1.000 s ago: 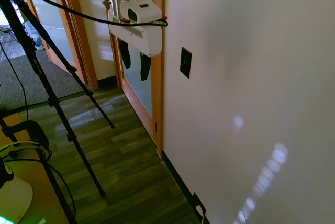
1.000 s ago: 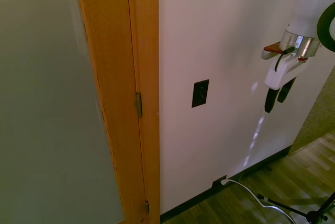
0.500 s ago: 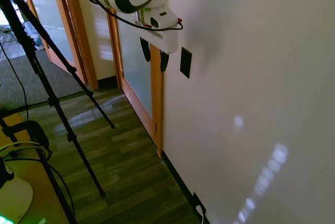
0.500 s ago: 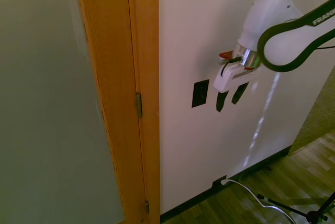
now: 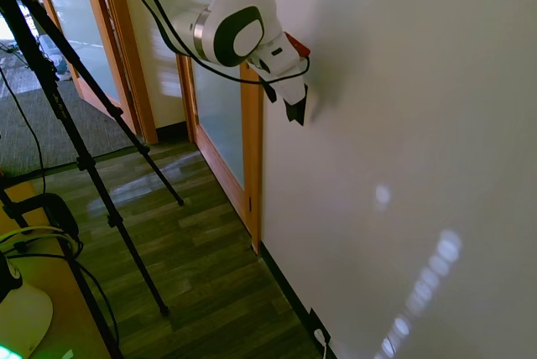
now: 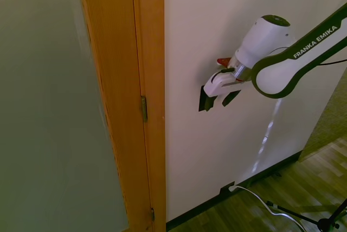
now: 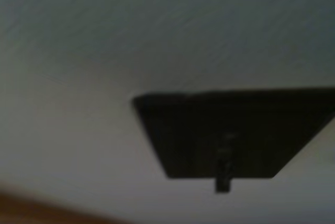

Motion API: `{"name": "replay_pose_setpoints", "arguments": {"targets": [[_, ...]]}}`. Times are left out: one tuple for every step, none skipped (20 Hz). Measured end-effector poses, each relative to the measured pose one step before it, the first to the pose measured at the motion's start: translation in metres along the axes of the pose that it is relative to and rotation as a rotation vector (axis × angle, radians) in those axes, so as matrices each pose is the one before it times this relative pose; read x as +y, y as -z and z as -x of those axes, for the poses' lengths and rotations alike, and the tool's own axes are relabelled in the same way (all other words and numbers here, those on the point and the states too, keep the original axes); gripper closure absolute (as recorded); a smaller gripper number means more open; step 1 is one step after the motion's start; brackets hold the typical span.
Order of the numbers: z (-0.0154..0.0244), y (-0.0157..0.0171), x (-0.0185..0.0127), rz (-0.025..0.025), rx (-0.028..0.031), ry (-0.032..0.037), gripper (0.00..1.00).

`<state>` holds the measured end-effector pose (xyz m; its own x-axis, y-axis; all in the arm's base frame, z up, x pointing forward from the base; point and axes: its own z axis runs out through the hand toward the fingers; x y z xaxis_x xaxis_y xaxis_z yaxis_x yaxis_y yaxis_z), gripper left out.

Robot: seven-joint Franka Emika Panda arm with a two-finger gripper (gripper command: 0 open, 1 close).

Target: Turn on the light

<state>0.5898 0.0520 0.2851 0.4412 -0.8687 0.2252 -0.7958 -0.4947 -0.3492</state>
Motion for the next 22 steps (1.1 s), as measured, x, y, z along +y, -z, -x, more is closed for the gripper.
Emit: {"name": "replay_pose_setpoints", "arguments": {"targets": [[-0.00335, -0.00155, -0.00282, -0.00216, 0.01799, -0.01351, 1.00], [-0.00116, -0.00157, -0.00274, -0.00260, 0.01109, -0.00636, 1.00], [0.00133, -0.00134, -0.00275, -0.00161, 0.00435, -0.00292, 1.00], [0.00160, -0.00171, -0.00268, -0.00060, 0.00233, -0.00041, 1.00], [0.00140, -0.00193, -0.00230, -0.00016, 0.00242, 0.00095, 1.00], [0.00102, -0.00210, -0.00247, -0.00041, 0.00311, 0.00013, 1.00], [0.00072, -0.00246, -0.00198, 0.00039, 0.00231, -0.00033, 1.00], [0.00015, -0.00201, -0.00137, 0.00010, 0.00197, -0.00094, 1.00], [-0.00044, -0.00155, -0.00113, -0.00039, 0.00272, -0.00239, 1.00], [0.00149, -0.00101, -0.00143, -0.00118, 0.00200, -0.00023, 1.00], [0.00176, -0.00037, -0.00094, -0.00167, 0.00310, -0.00040, 1.00], [0.00194, -0.00012, -0.00073, -0.00030, 0.00517, -0.00136, 1.00], [0.00257, 0.00025, -0.00094, 0.00018, 0.00269, -0.00235, 1.00], [0.00154, 0.00078, -0.00101, -0.00172, 0.00397, 0.00025, 1.00], [0.00134, 0.00059, -0.00085, -0.00221, 0.00272, -0.00138, 1.00], [0.00128, 0.00068, -0.00099, -0.00389, 0.00132, -0.00059, 1.00], [0.00123, 0.00046, -0.00076, -0.00245, 0.00042, -0.00007, 1.00], [0.00094, 0.00034, -0.00058, -0.00188, -0.00005, 0.00063, 1.00], [0.00065, 0.00038, -0.00055, -0.00251, 0.00058, 0.00035, 1.00], [0.00099, 0.00047, -0.00069, -0.00235, 0.00025, 0.00003, 1.00], [0.00025, 0.00014, 0.00001, 0.00020, -0.00001, -0.00021, 1.00], [-0.00166, -0.00055, 0.00177, 0.00380, 0.00157, -0.00253, 1.00]]}}
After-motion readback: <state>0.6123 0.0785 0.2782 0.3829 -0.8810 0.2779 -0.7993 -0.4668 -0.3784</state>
